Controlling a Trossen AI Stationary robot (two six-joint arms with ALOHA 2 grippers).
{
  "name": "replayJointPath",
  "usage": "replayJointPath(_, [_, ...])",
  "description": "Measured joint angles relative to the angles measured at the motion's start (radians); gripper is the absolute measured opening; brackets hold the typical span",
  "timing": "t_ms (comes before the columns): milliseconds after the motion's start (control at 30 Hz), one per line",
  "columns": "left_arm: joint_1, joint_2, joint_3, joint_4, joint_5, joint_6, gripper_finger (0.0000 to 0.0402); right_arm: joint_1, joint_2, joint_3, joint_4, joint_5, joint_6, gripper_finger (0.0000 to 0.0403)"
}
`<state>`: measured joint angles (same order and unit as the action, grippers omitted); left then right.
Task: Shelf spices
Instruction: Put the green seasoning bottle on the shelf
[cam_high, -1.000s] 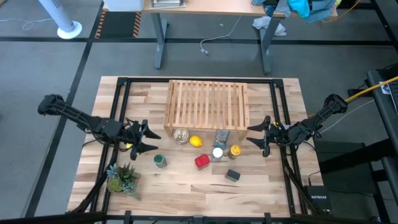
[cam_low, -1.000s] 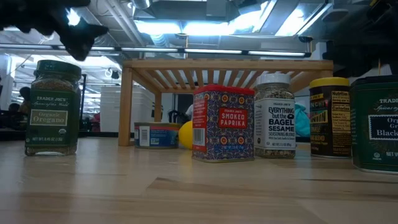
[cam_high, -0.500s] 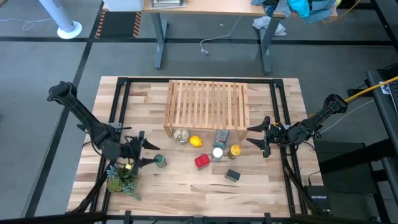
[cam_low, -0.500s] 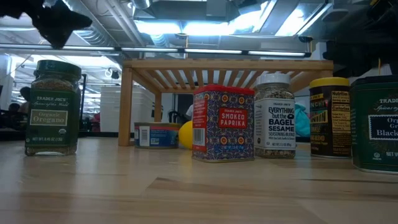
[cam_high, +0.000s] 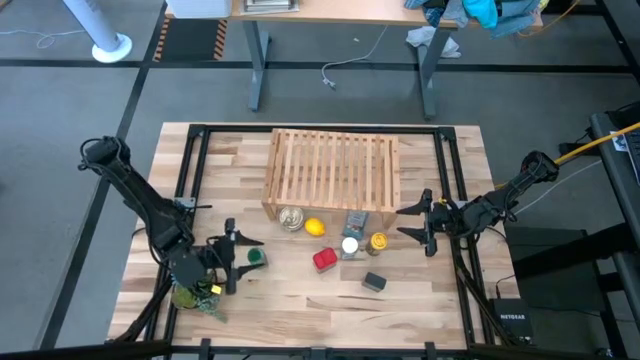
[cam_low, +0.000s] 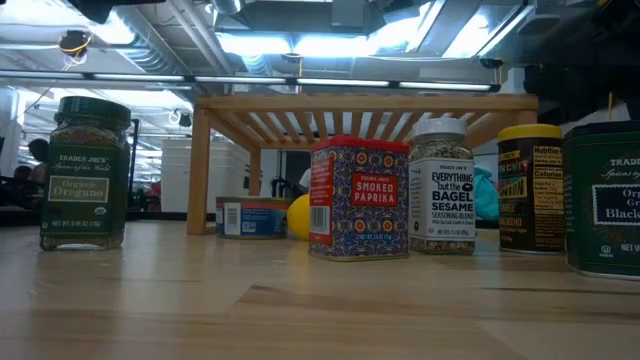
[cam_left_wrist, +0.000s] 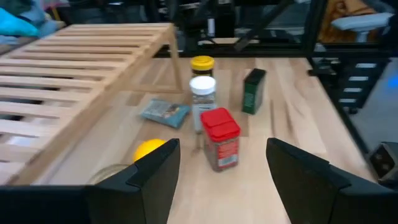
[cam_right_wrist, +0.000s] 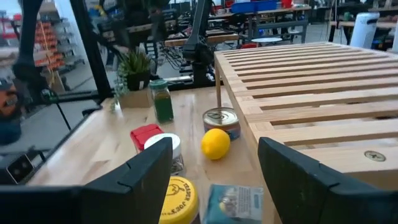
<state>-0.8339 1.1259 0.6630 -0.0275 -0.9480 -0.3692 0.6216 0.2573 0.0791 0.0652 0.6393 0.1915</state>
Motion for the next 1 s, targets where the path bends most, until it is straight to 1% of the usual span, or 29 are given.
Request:
replayJointPath(100, [0.0,-0.001,0.022,-0.066,-0.035,-0.03,0.0233,0.0,0.0,0.001,-0.014,-0.003,-0.03,0.0243])
replayJointPath(200, [0.0,-0.001,0.039,-0.168,-0.057,-0.108,0.0233,0.0,0.0,0.001,-0.017,-0.006,-0.04,0.0243])
replayJointPath(267, [0.0,-0.001,0.041,-0.242,-0.058,-0.195,0.0233,0.0,0.0,0.001,-0.018,-0.009,-0.042,0.0243])
replayJointPath(367, [0.0,-0.001,0.041,-0.353,-0.049,-0.369,0.0233,0.0,0.0,0.002,-0.026,-0.024,-0.042,0.0244])
replayJointPath(467, [0.0,0.01,0.041,-0.45,0.001,-0.536,0.0233,0.0,-0.001,0.003,-0.039,-0.029,-0.042,0.0244])
replayJointPath(600, [0.0,0.051,0.041,-0.514,0.086,-0.662,0.0233,0.0,-0.001,0.003,-0.042,-0.03,-0.042,0.0244])
replayJointPath(700, [0.0,0.1,0.041,-0.524,0.164,-0.706,0.0233,0.0,-0.001,0.003,-0.044,-0.049,-0.042,0.0244])
replayJointPath(800, [0.0,0.141,0.045,-0.507,0.202,-0.734,0.0233,0.001,0.004,-0.006,-0.093,-0.089,-0.032,0.0244])
replayJointPath(867, [0.0,0.161,0.046,-0.498,0.219,-0.746,0.0233,0.001,0.001,-0.004,-0.085,-0.1,-0.008,0.0244])
replayJointPath(1000, [0.0,0.18,0.036,-0.508,0.334,-0.725,0.0233,0.001,0.002,-0.003,-0.118,-0.1,0.043,0.0244])
